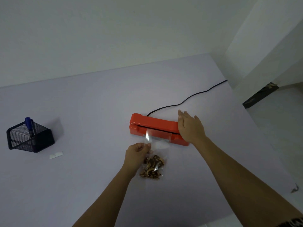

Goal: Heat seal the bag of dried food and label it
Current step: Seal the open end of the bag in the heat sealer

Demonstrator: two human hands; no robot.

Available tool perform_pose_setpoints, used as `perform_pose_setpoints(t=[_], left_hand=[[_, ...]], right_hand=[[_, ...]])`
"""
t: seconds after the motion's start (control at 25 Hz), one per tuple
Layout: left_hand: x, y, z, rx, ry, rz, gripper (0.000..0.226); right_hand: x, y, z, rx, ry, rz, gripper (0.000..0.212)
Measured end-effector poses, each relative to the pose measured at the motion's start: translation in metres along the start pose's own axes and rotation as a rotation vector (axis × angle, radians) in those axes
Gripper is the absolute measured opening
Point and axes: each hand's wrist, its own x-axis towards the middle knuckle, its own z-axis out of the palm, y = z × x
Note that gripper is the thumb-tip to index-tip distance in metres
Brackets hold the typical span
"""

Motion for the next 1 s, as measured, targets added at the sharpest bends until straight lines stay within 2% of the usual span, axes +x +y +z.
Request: perform_pose_setpoints(t=[0.44,0.64,1.0], left_hand=[[0.0018,-0.0004,0.0006,0.003,0.004,0.006,0.025],[0.0019,-0.0009,0.0007,0.001,0.008,0.005,0.026],[0.0006,-0.001,0.0009,-0.003,0.016,0.004,0.026]], right_hand=[[0.0022,0.0033,0.0069,-0.065,0.051,-0.005,0.049],[0.0022,0.0026,0.0074,-0.069,0.069,-0.021,0.064],[0.0019,0.003,0.0091,-0.057,0.079,-0.025,0.065]])
